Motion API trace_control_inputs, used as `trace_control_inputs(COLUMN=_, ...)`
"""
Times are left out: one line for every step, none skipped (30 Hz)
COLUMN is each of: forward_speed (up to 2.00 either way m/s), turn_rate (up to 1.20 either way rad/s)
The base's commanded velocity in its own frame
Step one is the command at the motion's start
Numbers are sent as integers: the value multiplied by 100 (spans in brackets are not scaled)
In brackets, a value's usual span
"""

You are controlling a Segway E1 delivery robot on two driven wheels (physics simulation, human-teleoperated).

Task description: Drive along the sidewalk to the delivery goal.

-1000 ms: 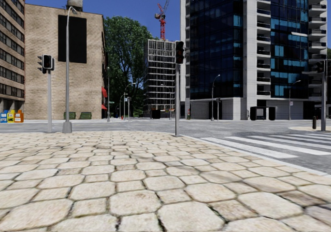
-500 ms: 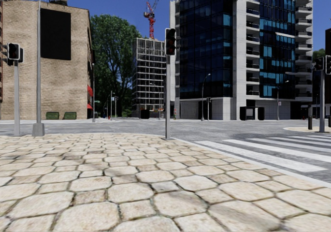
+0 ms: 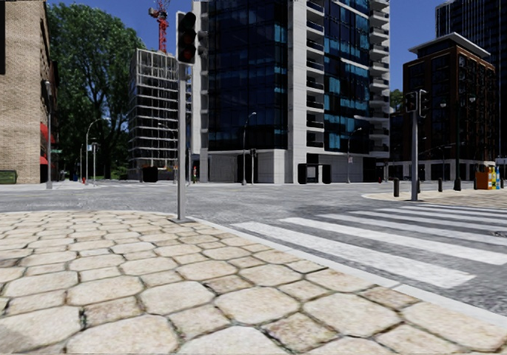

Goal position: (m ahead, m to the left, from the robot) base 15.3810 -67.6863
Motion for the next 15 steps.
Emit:
trace_control_inputs(forward_speed=198, turn_rate=-40)
trace_control_inputs(forward_speed=198, turn_rate=-40)
trace_control_inputs(forward_speed=198, turn_rate=-40)
trace_control_inputs(forward_speed=198, turn_rate=-40)
trace_control_inputs(forward_speed=198, turn_rate=-42)
trace_control_inputs(forward_speed=198, turn_rate=-42)
trace_control_inputs(forward_speed=198, turn_rate=-42)
trace_control_inputs(forward_speed=198, turn_rate=-43)
trace_control_inputs(forward_speed=198, turn_rate=-43)
trace_control_inputs(forward_speed=198, turn_rate=-49)
trace_control_inputs(forward_speed=198, turn_rate=-49)
trace_control_inputs(forward_speed=198, turn_rate=-56)
trace_control_inputs(forward_speed=198, turn_rate=-58)
trace_control_inputs(forward_speed=198, turn_rate=-58)
trace_control_inputs(forward_speed=198, turn_rate=-59)
